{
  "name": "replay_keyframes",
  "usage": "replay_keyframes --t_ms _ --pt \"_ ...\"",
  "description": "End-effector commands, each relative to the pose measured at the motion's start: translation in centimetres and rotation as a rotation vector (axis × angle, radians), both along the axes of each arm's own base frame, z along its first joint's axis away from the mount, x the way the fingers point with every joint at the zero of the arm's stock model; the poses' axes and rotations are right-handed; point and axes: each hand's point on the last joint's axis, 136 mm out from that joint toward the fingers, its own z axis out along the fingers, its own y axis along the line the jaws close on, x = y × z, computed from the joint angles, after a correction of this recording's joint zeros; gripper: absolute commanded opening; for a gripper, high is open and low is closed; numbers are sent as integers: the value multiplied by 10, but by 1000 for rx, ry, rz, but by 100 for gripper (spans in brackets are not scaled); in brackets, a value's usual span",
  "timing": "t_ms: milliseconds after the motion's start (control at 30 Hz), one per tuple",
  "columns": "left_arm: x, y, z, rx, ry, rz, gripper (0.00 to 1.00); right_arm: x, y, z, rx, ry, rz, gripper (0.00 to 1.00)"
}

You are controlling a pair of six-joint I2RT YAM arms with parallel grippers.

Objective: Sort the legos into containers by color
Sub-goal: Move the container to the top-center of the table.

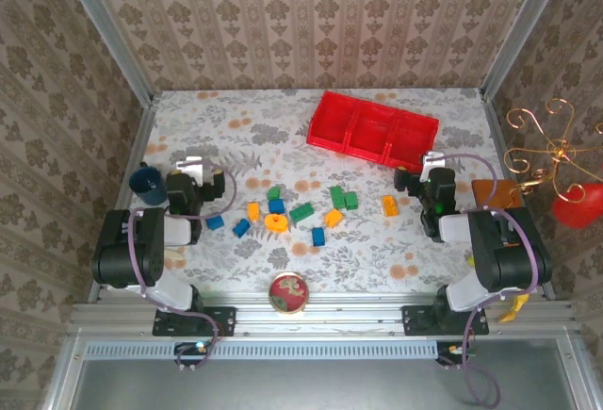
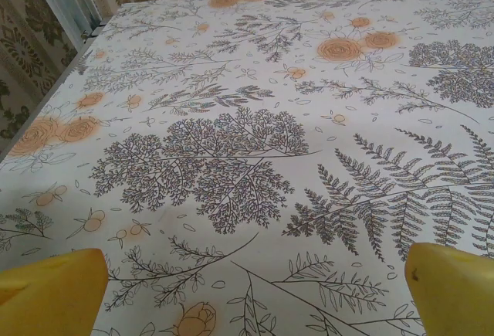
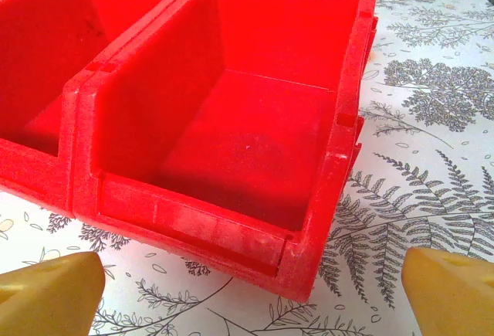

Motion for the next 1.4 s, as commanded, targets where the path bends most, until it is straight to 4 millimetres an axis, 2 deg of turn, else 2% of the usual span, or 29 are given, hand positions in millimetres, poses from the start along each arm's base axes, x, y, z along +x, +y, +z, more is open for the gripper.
replay_keyframes --t_ms 0,1100,1367 --pt "6 3 11 18 -32 5 100 7 0 14 -12 -44 1 100" --pt "5 4 11 17 -33 12 100 6 0 14 -11 -45 1 100" --pt "0 8 23 13 -63 36 100 7 1 14 -12 -40 5 100"
